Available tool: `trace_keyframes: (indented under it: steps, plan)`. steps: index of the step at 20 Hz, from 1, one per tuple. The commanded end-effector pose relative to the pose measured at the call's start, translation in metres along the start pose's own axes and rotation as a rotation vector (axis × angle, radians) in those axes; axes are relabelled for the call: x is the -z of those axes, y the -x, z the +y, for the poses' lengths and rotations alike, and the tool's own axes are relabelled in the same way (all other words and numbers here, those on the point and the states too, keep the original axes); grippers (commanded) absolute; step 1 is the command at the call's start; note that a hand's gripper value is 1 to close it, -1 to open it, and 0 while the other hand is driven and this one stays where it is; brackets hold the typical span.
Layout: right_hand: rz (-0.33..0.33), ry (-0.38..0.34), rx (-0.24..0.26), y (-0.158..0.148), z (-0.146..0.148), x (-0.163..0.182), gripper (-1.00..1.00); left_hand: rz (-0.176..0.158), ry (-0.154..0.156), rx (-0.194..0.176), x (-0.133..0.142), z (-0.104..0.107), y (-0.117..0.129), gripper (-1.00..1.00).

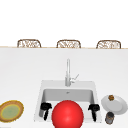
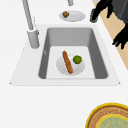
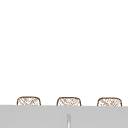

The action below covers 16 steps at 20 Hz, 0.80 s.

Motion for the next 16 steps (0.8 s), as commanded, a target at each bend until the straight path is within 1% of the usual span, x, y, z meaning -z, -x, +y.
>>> trace_keyframes:
  steps: [1,5,8,11,16]
  plan:
    - [-0.031,0.000,-0.015,-0.014,-0.007,0.009,-1.00,0.000,0.000,0.000,0.000,0.000,0.000,0.00]
    - [-0.032,-0.010,-0.029,-0.030,-0.016,0.022,-1.00,0.003,-0.004,0.009,0.000,0.000,0.000,0.00]
    - [-0.050,-0.009,-0.056,-0.036,-0.016,0.031,-1.00,0.005,-0.006,0.013,0.000,0.000,0.001,0.00]
    - [-0.066,-0.009,-0.060,-0.043,-0.020,0.040,-1.00,0.006,-0.008,0.016,0.000,0.000,0.001,0.00]
    - [-0.087,-0.013,-0.048,-0.055,-0.031,0.062,-1.00,0.008,-0.010,0.019,0.000,0.000,0.001,0.00]
